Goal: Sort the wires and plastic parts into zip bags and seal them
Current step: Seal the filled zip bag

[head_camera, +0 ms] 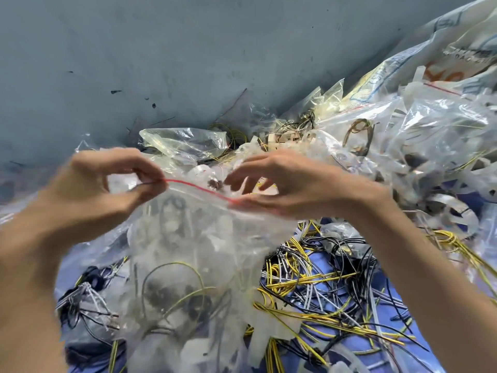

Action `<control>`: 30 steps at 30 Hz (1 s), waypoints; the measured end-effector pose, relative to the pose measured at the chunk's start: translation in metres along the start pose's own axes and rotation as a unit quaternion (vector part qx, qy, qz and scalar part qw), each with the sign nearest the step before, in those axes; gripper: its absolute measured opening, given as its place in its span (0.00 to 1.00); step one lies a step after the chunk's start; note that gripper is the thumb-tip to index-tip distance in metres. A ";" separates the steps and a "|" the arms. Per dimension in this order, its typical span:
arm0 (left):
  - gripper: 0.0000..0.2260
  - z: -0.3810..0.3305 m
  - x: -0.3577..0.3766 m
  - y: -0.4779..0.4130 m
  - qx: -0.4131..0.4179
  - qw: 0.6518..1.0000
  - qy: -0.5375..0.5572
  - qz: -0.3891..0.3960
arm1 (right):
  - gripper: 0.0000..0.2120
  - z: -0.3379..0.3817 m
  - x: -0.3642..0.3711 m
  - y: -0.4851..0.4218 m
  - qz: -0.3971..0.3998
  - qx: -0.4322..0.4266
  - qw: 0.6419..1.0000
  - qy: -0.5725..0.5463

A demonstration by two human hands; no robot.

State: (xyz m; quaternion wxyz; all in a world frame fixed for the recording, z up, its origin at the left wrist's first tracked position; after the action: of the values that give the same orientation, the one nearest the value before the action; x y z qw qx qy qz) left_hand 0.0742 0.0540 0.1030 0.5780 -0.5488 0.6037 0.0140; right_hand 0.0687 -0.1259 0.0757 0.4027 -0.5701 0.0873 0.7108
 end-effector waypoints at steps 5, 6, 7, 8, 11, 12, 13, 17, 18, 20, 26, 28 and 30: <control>0.07 -0.031 0.026 -0.008 0.028 0.996 0.022 0.077 | 0.28 0.003 -0.007 0.000 -0.005 0.056 0.991 -0.119; 0.05 -0.036 0.029 -0.009 0.032 0.996 0.022 0.086 | 0.26 0.007 -0.010 0.001 -0.006 0.040 0.994 -0.105; 0.03 -0.041 0.032 -0.011 0.038 0.995 0.022 0.091 | 0.22 0.012 -0.010 0.002 -0.003 0.017 0.997 -0.079; 0.02 -0.046 0.036 -0.011 0.047 0.994 0.021 0.097 | 0.17 0.017 -0.008 0.002 0.002 0.002 0.999 -0.053; 0.02 -0.060 0.045 -0.013 0.077 0.991 0.011 0.111 | 0.09 0.021 -0.003 0.000 0.003 0.001 1.000 -0.013; 0.04 -0.061 0.046 -0.014 0.082 0.990 0.009 0.112 | 0.09 0.020 -0.003 -0.001 0.003 0.004 1.000 -0.005; 0.05 -0.062 0.045 -0.014 0.085 0.991 0.007 0.108 | 0.09 0.019 -0.002 -0.001 0.004 0.007 1.000 0.004; 0.03 -0.066 0.042 -0.015 0.088 0.992 0.004 0.088 | 0.09 0.016 -0.004 0.000 -0.016 0.004 1.000 0.011; 0.02 -0.067 0.042 -0.015 0.088 0.992 0.005 0.093 | 0.08 0.016 -0.005 0.000 -0.023 0.001 1.000 0.009; 0.02 -0.067 0.045 -0.013 0.085 0.990 0.010 0.111 | 0.07 0.018 -0.004 0.000 -0.024 -0.001 1.000 0.004; 0.09 -0.064 0.047 -0.014 0.070 0.992 -0.004 0.105 | 0.07 0.022 -0.001 -0.001 -0.009 -0.013 1.000 0.003; 0.07 -0.062 0.046 -0.014 0.066 0.993 0.001 0.100 | 0.07 0.020 -0.002 -0.001 -0.010 -0.005 1.000 0.006; 0.10 -0.051 0.038 -0.015 0.040 0.996 0.015 0.075 | 0.07 0.018 -0.004 0.000 -0.004 0.004 1.000 0.006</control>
State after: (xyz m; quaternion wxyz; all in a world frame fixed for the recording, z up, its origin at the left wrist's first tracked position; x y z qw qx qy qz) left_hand 0.0593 -0.0099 0.1019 0.5874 -0.4784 0.6523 0.0250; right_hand 0.0560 -0.1173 0.0852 0.4075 -0.5728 0.0903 0.7054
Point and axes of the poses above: each hand's wrist, its own y-axis away from the middle knuckle, its own x-axis out of the palm, z = x × y, the point moved 8 cm from there along -y, towards the middle knuckle, and after that the axes turned 1 degree about y, right-handed, at the moved point
